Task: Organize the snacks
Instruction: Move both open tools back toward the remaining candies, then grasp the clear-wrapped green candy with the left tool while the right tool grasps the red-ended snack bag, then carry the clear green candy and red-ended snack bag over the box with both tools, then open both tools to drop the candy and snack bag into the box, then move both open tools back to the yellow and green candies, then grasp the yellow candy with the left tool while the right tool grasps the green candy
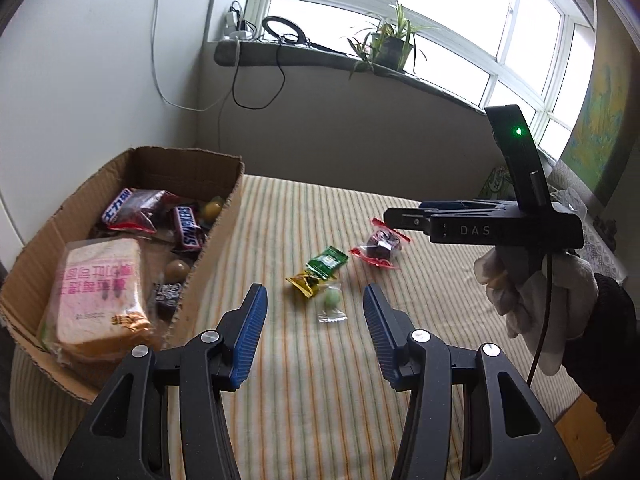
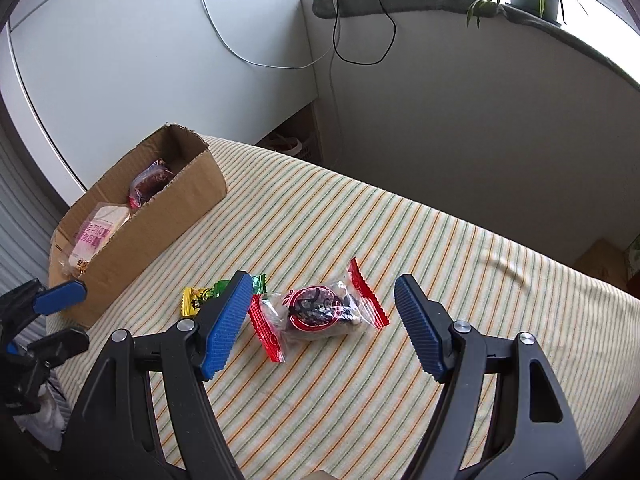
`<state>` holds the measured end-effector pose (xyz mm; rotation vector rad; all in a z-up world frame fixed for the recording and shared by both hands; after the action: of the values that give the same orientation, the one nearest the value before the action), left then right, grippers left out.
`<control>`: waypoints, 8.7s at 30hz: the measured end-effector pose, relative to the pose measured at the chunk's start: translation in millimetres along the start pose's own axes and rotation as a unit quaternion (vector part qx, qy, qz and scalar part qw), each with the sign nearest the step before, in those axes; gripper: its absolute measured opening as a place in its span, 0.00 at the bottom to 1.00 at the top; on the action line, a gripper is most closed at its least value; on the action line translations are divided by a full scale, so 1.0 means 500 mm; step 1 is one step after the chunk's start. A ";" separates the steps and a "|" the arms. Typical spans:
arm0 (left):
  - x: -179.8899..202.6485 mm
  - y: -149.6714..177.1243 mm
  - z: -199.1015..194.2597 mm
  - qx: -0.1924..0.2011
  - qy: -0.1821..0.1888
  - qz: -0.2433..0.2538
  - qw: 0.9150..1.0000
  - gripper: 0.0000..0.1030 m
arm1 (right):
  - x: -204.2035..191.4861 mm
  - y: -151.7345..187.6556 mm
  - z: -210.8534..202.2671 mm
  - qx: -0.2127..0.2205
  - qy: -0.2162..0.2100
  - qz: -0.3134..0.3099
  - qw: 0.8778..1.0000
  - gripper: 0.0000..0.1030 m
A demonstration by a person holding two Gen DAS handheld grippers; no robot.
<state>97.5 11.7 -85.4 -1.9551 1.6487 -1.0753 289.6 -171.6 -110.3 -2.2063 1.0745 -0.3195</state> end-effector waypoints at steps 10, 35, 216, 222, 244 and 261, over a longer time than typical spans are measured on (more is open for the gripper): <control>0.020 0.020 0.088 -0.049 0.006 0.000 0.999 0.36 | 0.017 0.024 0.029 -0.004 0.007 -0.006 1.000 0.74; 0.054 0.022 0.173 -0.080 -0.030 0.035 0.996 0.22 | -0.034 0.015 0.096 -0.028 -0.018 -0.058 0.998 0.74; 0.001 -0.012 0.089 -0.033 0.003 0.029 0.999 0.43 | -0.098 -0.030 0.149 -0.061 -0.072 -0.177 0.980 0.41; 0.009 -0.014 0.135 -0.043 -0.009 0.046 0.998 0.42 | -0.090 -0.023 0.142 -0.061 -0.075 -0.195 0.976 0.40; 0.024 -0.018 0.217 -0.091 -0.034 0.098 0.990 0.28 | -0.021 -0.026 0.136 -0.057 -0.093 -0.174 0.979 0.33; 0.069 -0.030 0.196 -0.072 -0.053 0.114 0.990 0.22 | -0.023 -0.016 0.114 -0.043 -0.065 -0.150 0.986 0.22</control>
<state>181.1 -36.1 -127.3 -1.8181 1.8808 -0.7752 314.3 -133.1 -147.4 -2.4311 0.6971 -0.2571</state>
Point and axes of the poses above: each gripper's, at about its wrist camera, not at the fingertips, and z roughly the way its jaws point, x to its right, y to its underside, the point moved 2 cm from there along z, roughly the way its jaws point, and after that the axes turned 7 degrees about -z, right-handed, at the moved point
